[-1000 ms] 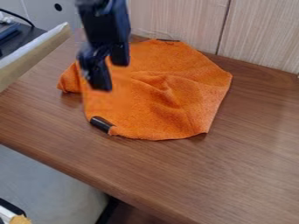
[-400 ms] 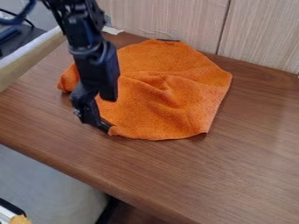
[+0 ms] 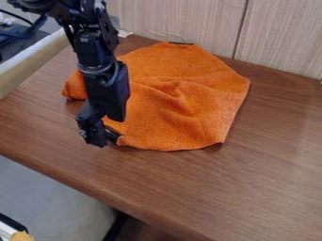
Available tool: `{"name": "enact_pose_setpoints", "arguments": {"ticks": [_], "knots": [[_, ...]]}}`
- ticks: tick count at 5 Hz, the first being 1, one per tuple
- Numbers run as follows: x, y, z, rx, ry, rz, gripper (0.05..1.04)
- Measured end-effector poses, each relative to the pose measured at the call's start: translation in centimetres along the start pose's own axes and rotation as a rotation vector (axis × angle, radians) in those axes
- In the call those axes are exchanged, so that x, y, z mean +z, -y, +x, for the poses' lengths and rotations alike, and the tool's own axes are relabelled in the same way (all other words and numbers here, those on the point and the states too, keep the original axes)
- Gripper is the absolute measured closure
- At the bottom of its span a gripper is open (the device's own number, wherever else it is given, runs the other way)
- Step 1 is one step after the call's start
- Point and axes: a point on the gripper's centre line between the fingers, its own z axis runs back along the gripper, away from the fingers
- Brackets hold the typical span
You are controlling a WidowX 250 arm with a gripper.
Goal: Unfold the cloth from top right to bottom left
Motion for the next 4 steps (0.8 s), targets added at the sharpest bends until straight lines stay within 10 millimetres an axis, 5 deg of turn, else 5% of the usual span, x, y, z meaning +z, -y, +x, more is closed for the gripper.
{"name": "enact_pose_setpoints", "arguments": {"ticks": [2,3,4], "knots": [[-1.9,-0.2,0.5,-0.018,-0.017,-0.033,0.701],[-2.0,-0.8,0.6,-0.019,-0.032,-0.024,0.893],[-2.0,-1.0,0.6,-0.023,-0.038,-0.023,0.985]]}}
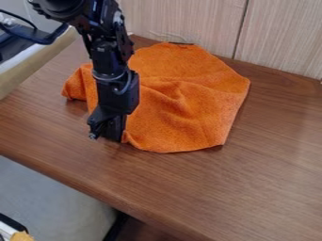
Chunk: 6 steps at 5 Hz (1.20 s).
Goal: Unfold the cloth from top right to bottom left
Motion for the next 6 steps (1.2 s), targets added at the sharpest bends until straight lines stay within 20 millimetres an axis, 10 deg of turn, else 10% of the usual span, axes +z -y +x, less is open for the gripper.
{"name": "enact_pose_setpoints", "arguments": {"ticks": [4,6], "knots": [[4.8,0.6,3.0,-0.027,0.08,0.064,1.002],[5.8,3.9,3.4,-0.042,0.098,0.083,1.002]]}}
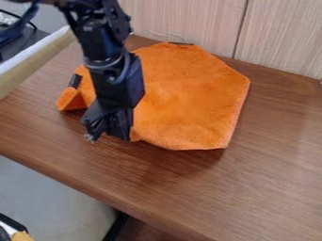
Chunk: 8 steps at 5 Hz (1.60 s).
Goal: Unfold the cloth from top right to bottom left
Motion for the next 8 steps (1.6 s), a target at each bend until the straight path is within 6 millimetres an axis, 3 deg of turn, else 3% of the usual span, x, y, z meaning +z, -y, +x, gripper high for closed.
{"name": "enact_pose_setpoints", "arguments": {"ticks": [2,4,5,7,8], "knots": [[-2.4,2.3,-0.7,0.01,-0.034,-0.066,1.002],[-5.3,2.3,-1.5,0.031,-0.038,-0.111,0.973],[-5.5,2.1,-1.5,0.044,-0.038,-0.118,0.812],[-5.3,2.2,-1.4,0.038,-0.039,-0.122,0.297],[-4.7,2.2,-1.0,0.025,-0.033,-0.118,0.085]]}}
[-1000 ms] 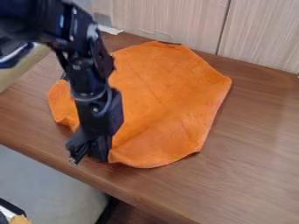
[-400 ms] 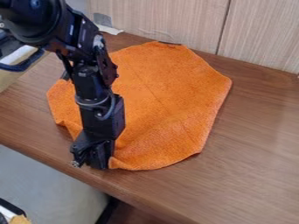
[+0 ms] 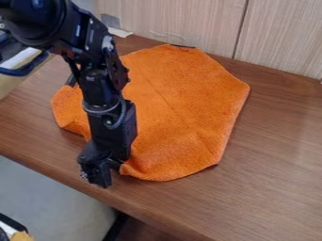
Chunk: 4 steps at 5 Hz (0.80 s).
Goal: Unfold the cloth from top right to bottom left
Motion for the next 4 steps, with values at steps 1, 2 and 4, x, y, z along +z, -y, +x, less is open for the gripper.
{"name": "enact_pose_setpoints", "arguments": {"ticks": [1,2,4], "knots": [[1.2,-0.2,0.5,-0.014,0.004,0.019,0.08],[2.4,-0.4,1.0,-0.026,0.015,0.04,0.083],[6.6,-1.1,1.9,-0.049,0.052,0.139,0.084]]}}
